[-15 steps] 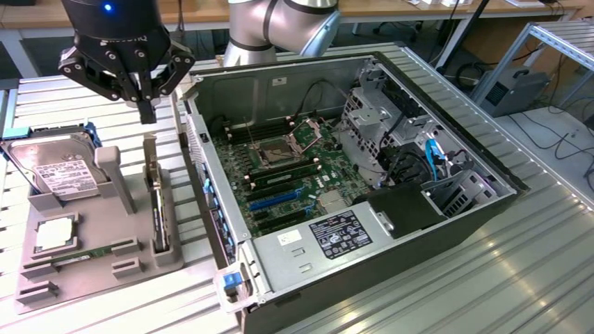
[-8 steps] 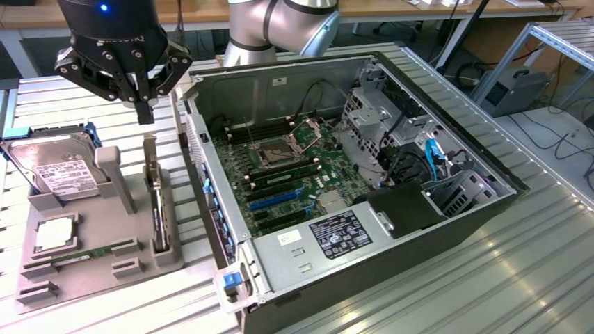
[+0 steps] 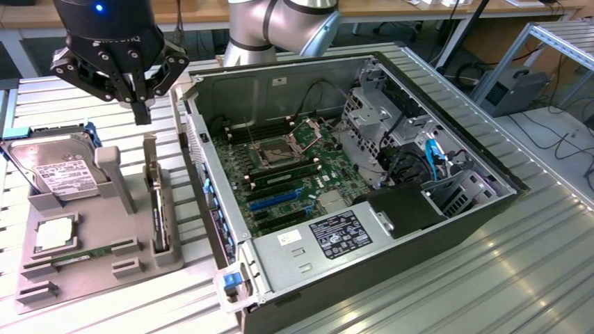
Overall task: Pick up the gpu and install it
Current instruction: 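Reach for the gpu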
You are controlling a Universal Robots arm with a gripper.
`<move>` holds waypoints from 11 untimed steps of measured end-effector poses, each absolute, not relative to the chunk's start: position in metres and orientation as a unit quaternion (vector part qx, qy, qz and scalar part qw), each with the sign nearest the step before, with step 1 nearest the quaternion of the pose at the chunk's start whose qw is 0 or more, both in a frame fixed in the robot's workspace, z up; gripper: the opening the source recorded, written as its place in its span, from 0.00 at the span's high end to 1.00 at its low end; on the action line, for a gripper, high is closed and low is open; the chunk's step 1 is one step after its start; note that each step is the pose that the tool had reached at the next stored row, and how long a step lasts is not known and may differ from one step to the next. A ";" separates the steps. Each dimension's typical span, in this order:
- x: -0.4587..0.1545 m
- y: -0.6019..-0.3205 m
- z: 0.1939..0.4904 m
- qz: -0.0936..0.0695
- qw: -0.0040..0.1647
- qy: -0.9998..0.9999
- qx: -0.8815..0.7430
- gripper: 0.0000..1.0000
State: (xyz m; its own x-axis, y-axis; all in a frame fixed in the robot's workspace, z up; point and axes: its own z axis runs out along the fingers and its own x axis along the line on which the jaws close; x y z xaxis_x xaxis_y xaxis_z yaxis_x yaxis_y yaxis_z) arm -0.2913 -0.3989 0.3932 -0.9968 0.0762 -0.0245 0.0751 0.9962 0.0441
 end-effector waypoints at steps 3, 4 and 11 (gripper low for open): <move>-0.292 -0.399 0.393 0.022 0.013 0.999 0.038 0.89; -0.293 -0.399 0.393 0.022 0.013 0.999 0.038 0.89; -0.296 -0.399 0.393 0.022 0.013 0.999 0.038 0.89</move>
